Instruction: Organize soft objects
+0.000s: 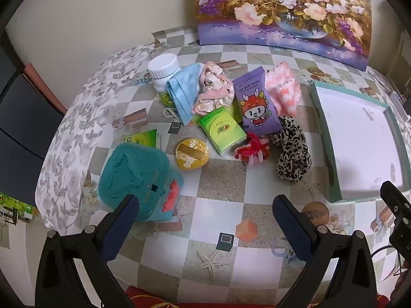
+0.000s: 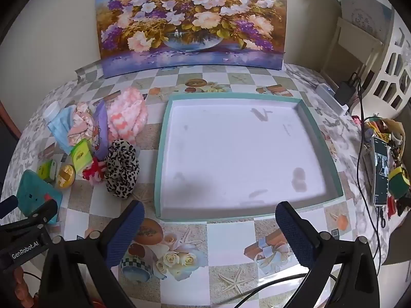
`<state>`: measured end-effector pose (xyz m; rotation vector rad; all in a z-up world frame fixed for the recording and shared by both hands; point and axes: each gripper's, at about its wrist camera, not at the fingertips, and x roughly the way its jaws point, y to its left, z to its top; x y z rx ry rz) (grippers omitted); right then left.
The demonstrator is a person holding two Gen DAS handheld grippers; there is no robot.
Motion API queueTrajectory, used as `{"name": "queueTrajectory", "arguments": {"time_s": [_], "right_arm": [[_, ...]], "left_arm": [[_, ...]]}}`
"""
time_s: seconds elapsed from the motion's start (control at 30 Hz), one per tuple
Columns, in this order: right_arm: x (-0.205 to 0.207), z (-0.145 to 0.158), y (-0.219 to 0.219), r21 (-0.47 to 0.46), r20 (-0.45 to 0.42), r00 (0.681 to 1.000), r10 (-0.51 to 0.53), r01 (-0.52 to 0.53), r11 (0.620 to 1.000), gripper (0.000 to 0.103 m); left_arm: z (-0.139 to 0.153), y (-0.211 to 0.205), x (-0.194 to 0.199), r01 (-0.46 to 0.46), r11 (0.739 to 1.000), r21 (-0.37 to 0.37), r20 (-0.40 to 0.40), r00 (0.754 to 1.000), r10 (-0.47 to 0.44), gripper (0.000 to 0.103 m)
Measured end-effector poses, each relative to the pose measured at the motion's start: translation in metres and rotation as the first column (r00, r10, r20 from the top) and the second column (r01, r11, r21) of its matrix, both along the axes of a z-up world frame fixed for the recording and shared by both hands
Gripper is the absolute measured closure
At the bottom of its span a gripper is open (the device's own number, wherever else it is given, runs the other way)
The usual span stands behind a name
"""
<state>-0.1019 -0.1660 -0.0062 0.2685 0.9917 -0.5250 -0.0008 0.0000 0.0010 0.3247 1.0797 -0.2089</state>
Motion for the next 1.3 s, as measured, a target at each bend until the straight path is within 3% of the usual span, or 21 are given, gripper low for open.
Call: {"name": "queueTrajectory", "arguments": {"time_s": [0.3,0.67,1.3], "right_arm": [[0.002,-0.002,0.000,0.010,-0.004,1.000,-0.009,0.009,1.000,0.000],[0.002,-0.004,0.001,0.010,-0.005,1.000,0.010,-0.010,1.000,0.000],[0.002,-0.006,0.002,0.014,-0.013,1.000,0.007,-0.007,1.000,0.000]], "left_arm": [[0.003,0.009,0.002,-0.046,0.999,-0.008,0.008,0.999,0.046,0.000],[0.007,0.001,-0.002,-0.047,0.998,0.049,0.053,0.998,0.045,0.000],[0.005,0.005,0.001,-0.062,0.998,0.031,0.036,0.998,0.061,0.000]]}}
